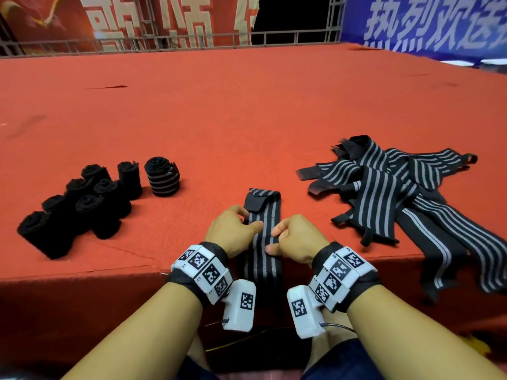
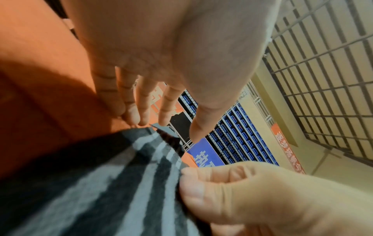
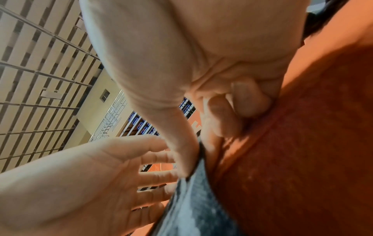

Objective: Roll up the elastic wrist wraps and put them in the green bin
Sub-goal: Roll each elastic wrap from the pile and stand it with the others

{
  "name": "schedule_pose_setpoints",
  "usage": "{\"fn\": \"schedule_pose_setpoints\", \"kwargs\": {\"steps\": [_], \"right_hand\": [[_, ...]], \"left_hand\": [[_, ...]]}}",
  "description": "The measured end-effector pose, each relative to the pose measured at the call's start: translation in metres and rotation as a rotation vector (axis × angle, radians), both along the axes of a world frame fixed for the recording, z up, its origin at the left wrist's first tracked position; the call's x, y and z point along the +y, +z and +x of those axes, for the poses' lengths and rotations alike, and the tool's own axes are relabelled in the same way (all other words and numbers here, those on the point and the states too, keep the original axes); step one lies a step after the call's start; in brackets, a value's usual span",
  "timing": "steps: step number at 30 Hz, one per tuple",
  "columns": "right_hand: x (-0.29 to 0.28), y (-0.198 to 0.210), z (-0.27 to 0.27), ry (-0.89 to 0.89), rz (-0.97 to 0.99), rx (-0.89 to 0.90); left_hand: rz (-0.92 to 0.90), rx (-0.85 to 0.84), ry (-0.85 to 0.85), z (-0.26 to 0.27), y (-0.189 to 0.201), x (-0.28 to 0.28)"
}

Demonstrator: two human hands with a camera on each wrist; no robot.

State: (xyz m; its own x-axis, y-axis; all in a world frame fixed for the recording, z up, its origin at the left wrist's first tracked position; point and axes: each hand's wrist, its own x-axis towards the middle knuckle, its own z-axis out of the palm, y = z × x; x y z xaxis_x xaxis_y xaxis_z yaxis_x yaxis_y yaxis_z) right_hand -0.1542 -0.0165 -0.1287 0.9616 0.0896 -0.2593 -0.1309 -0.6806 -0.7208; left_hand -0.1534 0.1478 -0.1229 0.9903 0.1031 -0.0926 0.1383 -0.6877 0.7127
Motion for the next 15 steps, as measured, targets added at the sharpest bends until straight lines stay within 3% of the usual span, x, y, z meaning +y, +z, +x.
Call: {"fn": "schedule_pose_setpoints", "kwargs": {"steps": [5,9,15], "right_hand": [[-0.003,0.006,0.000,0.096,-0.010,0.057],[0.003,0.011,0.000,0.049,-0.093,-0.037],[0.015,0.016,0.013,0.064,-0.142,-0.278]], "left_hand": [[-0.211,0.019,0.032,0.010,-0.004,0.002],[-0.278,-0.017,0.035,0.019,-0.008,0.002],[-0.230,-0.086,-0.045,0.029,-0.010,-0.004]]}}
